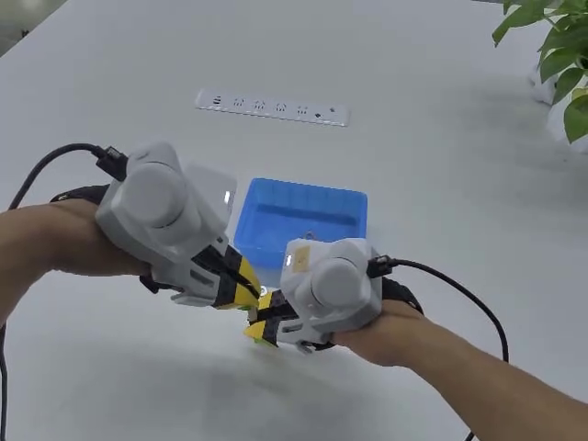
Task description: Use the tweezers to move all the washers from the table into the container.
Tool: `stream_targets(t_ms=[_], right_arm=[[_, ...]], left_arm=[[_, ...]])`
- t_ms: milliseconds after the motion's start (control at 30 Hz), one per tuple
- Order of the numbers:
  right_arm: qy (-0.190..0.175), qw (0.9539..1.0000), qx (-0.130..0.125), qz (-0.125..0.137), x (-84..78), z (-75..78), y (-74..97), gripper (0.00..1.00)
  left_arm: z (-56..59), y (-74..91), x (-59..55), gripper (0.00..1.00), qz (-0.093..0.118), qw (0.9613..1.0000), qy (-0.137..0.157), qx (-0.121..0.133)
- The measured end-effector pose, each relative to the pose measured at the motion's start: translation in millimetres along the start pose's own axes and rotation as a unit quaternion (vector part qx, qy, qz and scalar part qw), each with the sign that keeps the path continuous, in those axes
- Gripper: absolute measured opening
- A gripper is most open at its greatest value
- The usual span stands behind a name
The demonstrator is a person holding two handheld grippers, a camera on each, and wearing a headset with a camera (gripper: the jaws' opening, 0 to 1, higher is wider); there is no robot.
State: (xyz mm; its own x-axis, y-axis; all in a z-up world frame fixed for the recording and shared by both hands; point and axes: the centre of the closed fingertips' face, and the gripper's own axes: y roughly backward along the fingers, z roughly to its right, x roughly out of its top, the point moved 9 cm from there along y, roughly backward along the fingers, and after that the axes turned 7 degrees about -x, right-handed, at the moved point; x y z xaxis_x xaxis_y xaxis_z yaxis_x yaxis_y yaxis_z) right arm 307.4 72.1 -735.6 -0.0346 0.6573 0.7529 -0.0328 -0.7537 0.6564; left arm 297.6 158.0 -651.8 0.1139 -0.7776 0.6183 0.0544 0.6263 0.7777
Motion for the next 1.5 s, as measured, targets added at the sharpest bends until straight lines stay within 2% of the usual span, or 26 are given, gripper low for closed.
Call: stream_targets(t_ms=[333,867,1233,1500], right_arm=[[0.0,1.0,0.003,-0.001,1.7,-0.3,1.5,0.08],[0.01,0.9999,0.002,-0.004,14.4,2.5,13.6,0.09],[0.02,0.9998,-0.007,-0.004,27.3,11.3,26.7,0.09],[0.021,0.9997,-0.015,-0.005,36.5,21.0,35.9,0.09]], left_arm=[[1.1,1.8,1.6,0.06,0.0,1.0,0.0,0.001],[3.6,14.5,12.3,0.06,0.008,0.9999,-0.004,0.01],[-1.4,27.5,23.3,0.06,0.015,0.9996,-0.009,0.021],[-8.0,37.2,34.1,0.06,0.012,0.9995,-0.02,0.023]])
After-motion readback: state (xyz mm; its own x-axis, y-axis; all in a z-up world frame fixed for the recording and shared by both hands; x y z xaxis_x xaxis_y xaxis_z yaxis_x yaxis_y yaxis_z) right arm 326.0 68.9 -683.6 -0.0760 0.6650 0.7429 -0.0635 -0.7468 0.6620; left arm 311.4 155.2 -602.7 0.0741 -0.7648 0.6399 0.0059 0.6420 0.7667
